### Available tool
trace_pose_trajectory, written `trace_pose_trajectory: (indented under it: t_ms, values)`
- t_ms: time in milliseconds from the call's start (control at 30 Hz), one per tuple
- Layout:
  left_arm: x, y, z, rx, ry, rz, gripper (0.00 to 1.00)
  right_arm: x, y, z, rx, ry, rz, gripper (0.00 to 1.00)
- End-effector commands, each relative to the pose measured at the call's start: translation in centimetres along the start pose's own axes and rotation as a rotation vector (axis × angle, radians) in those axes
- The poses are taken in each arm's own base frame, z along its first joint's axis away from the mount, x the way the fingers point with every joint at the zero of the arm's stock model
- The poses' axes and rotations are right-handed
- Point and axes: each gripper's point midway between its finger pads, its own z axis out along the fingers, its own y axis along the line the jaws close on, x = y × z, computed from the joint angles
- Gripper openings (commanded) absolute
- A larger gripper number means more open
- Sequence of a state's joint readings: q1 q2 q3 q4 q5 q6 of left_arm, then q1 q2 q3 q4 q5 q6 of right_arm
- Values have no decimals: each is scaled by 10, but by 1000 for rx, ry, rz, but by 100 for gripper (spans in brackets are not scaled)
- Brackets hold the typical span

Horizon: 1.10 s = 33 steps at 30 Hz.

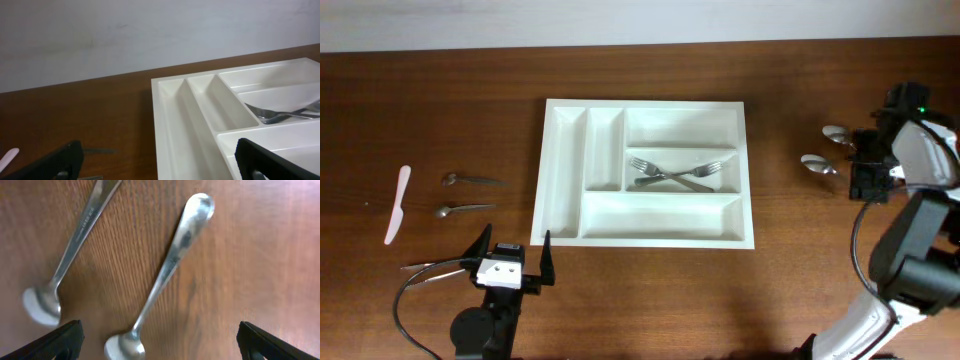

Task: Pack container
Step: 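Move the right gripper to the large spoons and grasp one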

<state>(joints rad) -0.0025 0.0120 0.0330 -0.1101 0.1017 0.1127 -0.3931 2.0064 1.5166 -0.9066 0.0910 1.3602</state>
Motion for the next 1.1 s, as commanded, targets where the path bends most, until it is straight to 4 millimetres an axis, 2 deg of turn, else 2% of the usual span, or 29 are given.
trace_pose_trajectory:
  t_ms: [0,200,500,600,700,767,867,1000,1067]
  values:
    - [1,-2,0,8,-3,13,99,2,0,13,18,12,55,99]
    - [1,-2,0,9,-3,13,99,16,-2,28,52,78,225,99]
    - [1,-2,0,9,-3,13,99,19,-2,49,67,87,228,100]
    - [1,-2,0,8,-3,13,99,19,-2,49,67,87,229,92]
    - [1,-2,0,8,-3,13,99,19,-2,49,67,87,229,80]
    - [1,-2,0,8,-3,13,99,19,-2,50,69,87,228,68]
    - [1,-2,0,8,-3,13,99,19,-3,51,74,87,223,38]
    - [1,-2,0,8,-3,13,99,19,-3,51,72,88,211,18]
    - [1,-2,0,8,-3,13,99,18,5,48,46,87,151,4]
